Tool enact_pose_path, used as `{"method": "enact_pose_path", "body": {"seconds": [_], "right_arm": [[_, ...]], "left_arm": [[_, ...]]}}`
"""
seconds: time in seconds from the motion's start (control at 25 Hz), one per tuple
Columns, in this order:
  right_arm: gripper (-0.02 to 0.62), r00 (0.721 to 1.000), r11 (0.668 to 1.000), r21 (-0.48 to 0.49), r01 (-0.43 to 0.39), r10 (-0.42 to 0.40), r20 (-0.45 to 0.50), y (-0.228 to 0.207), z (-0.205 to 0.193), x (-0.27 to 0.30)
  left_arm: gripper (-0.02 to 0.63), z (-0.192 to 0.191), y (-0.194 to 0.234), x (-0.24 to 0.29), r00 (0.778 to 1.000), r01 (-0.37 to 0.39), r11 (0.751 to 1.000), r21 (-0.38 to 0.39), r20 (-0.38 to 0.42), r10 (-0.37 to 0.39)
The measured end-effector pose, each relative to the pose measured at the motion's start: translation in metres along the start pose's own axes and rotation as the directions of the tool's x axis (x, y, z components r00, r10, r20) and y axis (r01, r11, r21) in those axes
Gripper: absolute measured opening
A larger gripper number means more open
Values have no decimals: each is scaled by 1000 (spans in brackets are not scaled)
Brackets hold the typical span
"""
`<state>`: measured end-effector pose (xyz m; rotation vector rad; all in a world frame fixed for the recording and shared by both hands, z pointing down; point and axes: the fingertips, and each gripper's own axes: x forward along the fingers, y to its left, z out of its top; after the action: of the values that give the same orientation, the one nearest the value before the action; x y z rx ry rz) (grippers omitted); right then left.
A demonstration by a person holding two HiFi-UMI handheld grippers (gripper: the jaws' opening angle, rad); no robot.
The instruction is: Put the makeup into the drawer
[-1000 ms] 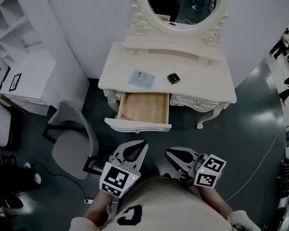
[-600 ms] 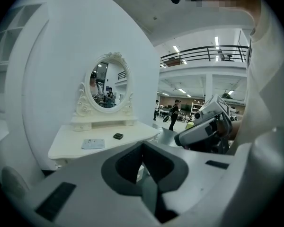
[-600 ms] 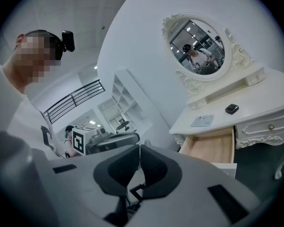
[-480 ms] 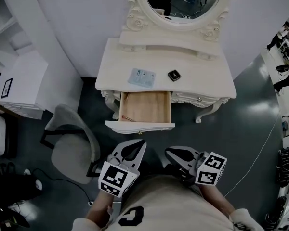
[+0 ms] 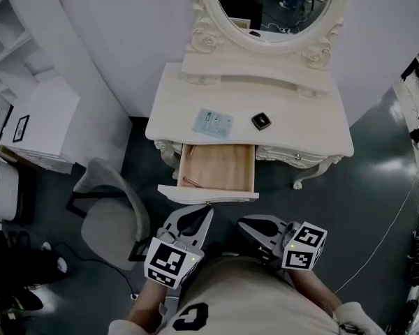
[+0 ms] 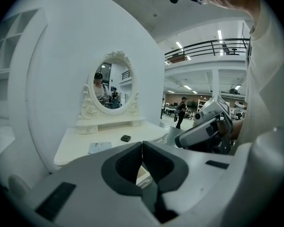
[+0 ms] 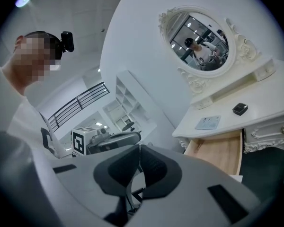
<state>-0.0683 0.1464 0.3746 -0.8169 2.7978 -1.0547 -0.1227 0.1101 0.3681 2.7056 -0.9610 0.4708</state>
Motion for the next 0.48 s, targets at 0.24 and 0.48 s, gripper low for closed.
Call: {"method": "enact_pose_path", "body": {"seconds": [0.24,0.48], "right_arm": [[29,997,997,14,-73,73,-8,-31,26,-17],[29,990,990,38,-138,139,-15,-66,50,-40]], "left_arm": [[55,25,-5,37,998,-60,998,22,-6,61],[55,46,-4,76,989,-144,989,29,-30,145]]}}
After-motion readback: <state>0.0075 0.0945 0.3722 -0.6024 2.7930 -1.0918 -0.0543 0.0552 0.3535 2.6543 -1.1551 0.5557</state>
